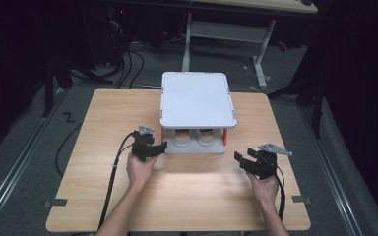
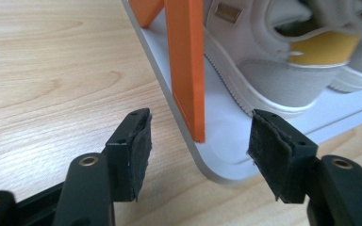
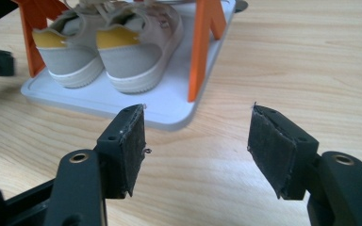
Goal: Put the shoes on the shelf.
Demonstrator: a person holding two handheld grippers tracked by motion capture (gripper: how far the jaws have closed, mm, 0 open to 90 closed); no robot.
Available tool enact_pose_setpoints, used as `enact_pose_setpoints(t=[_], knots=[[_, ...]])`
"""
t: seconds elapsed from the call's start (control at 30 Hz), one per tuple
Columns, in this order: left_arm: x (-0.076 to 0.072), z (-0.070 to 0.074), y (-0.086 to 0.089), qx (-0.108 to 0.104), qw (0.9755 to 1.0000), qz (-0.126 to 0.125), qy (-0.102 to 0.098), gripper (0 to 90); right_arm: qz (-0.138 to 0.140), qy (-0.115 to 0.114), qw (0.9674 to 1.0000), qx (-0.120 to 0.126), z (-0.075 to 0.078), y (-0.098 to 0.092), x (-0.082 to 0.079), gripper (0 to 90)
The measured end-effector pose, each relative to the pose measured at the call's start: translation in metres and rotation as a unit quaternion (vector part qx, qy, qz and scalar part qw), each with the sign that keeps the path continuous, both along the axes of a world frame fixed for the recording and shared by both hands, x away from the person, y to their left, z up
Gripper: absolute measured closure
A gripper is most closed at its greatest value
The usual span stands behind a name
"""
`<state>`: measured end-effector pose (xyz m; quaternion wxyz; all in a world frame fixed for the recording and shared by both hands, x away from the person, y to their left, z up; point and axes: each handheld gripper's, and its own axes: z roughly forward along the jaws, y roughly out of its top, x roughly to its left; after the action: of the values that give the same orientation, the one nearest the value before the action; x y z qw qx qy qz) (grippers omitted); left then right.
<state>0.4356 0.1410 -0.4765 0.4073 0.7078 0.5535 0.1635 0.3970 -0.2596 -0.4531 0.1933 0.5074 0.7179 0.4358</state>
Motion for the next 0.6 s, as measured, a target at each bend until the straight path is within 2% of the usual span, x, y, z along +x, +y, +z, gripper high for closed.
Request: enact_pose_setpoints(t=[0.17,0.3,0.43,0.5,0.6], knots=[[-0.014,0.007,0.008,-0.011,0.9999,-0.001,-0.006,37.8,-0.005,0.005,1.0000,-0.004,-0.006,-0.011,-0.004,36.9],[-0.028,0.010,0.014,-0.019,0.9997,-0.004,-0.015,37.8,-0.010,0.012,0.9998,-0.016,-0.010,-0.017,-0.007,37.1],[-0.044,0.010,0.018,-0.015,0.9996,-0.006,-0.022,37.5,-0.016,0.021,0.9992,-0.029,-0.017,-0.025,-0.012,37.1],[-0.053,0.010,0.020,-0.010,0.9996,-0.008,-0.026,37.4,-0.018,0.024,0.9985,-0.046,-0.022,-0.031,-0.015,37.1],[-0.065,0.009,0.022,-0.003,0.9995,-0.011,-0.030,37.3,-0.024,0.029,0.9980,-0.052,-0.026,-0.036,-0.018,37.1]])
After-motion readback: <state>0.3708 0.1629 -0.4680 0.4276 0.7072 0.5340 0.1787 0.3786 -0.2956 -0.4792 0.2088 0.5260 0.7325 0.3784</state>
